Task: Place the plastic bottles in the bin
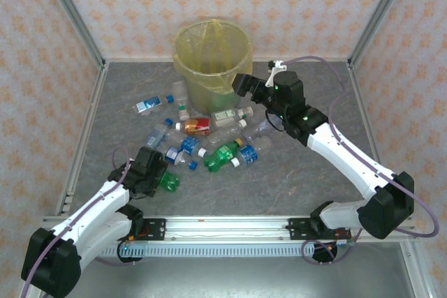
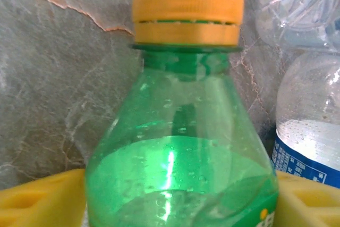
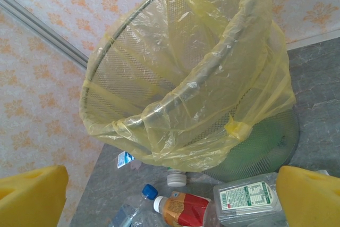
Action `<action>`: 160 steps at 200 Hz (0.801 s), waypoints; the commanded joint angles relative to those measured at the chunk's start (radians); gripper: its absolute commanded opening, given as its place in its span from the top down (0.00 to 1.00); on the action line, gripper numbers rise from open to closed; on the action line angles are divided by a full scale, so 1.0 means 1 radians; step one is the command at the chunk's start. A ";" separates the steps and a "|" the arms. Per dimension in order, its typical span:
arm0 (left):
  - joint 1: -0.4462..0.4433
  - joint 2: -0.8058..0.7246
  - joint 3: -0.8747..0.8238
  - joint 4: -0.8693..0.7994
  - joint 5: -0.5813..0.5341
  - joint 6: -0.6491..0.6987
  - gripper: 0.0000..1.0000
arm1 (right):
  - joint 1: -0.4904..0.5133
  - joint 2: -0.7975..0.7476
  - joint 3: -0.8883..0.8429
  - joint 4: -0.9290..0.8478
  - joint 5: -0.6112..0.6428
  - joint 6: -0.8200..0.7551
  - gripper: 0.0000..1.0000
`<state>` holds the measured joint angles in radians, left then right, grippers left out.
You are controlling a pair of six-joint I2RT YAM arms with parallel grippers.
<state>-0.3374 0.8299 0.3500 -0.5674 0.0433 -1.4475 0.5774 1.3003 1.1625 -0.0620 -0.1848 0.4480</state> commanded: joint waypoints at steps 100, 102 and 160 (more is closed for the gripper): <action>0.015 -0.064 0.137 -0.114 -0.120 0.047 0.43 | 0.032 -0.031 0.021 0.001 0.005 -0.014 0.00; 0.015 -0.064 0.144 -0.118 -0.124 0.049 0.43 | 0.033 -0.032 0.020 0.001 0.005 -0.014 0.00; 0.015 0.051 0.480 -0.117 -0.254 0.254 0.43 | 0.044 -0.039 0.029 -0.013 0.021 -0.019 0.00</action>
<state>-0.3309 0.8219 0.6792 -0.6685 -0.1032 -1.3304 0.6128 1.2964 1.1625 -0.0639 -0.1833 0.4477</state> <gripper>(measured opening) 0.570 0.996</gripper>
